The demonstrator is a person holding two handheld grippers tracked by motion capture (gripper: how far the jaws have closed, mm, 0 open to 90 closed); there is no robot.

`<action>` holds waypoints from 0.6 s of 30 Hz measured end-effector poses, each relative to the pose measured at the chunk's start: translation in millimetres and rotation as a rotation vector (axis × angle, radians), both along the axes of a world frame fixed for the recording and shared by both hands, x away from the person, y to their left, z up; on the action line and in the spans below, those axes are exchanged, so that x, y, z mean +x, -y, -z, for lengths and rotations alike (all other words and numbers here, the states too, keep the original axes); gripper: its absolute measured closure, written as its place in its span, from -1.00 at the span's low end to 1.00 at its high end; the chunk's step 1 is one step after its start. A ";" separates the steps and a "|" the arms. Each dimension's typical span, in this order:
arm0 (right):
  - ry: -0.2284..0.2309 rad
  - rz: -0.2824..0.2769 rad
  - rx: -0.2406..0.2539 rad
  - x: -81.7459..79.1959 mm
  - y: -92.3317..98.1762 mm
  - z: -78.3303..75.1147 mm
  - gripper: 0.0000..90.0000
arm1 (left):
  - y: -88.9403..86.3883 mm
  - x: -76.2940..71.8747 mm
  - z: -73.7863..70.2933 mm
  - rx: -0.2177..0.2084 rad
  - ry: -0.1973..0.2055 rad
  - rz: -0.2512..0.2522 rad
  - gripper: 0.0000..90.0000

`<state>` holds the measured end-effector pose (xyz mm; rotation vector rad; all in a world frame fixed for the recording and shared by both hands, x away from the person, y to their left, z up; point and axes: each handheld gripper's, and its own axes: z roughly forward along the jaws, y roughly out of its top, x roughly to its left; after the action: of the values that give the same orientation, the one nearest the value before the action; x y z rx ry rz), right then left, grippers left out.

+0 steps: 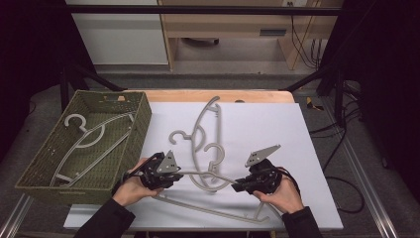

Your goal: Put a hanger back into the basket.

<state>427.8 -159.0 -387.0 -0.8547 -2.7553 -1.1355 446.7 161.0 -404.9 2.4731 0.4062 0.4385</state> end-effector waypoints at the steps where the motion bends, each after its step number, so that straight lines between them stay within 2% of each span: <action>1: 0.004 -0.002 -0.002 0.1 0.3 0.0 0.83 | 0.1 0.2 0.4 0.005 0.000 0.000 0.58; 5: 0.007 -0.008 0.003 -0.1 0.7 -0.1 0.83 | 1.0 -0.5 1.1 0.010 -0.005 0.001 0.58; 7: 0.007 -0.016 0.010 0.3 1.0 0.5 0.83 | 1.5 -1.6 1.4 0.016 -0.008 0.008 0.65; 11: -0.006 -0.022 0.004 0.3 0.4 2.3 0.82 | 3.8 -6.2 2.7 0.055 0.004 0.026 0.70; 14: 0.002 -0.026 -0.003 1.2 -0.5 4.3 0.81 | 4.8 -10.3 2.1 0.069 0.020 0.024 0.72; 18: 0.043 -0.006 -0.012 1.0 1.2 4.2 0.73 | 6.2 -15.7 -0.7 0.071 0.028 0.026 0.76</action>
<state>428.8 -160.2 -391.2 -0.8329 -2.7999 -1.1506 431.0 154.9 -404.2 2.5343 0.3519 0.4839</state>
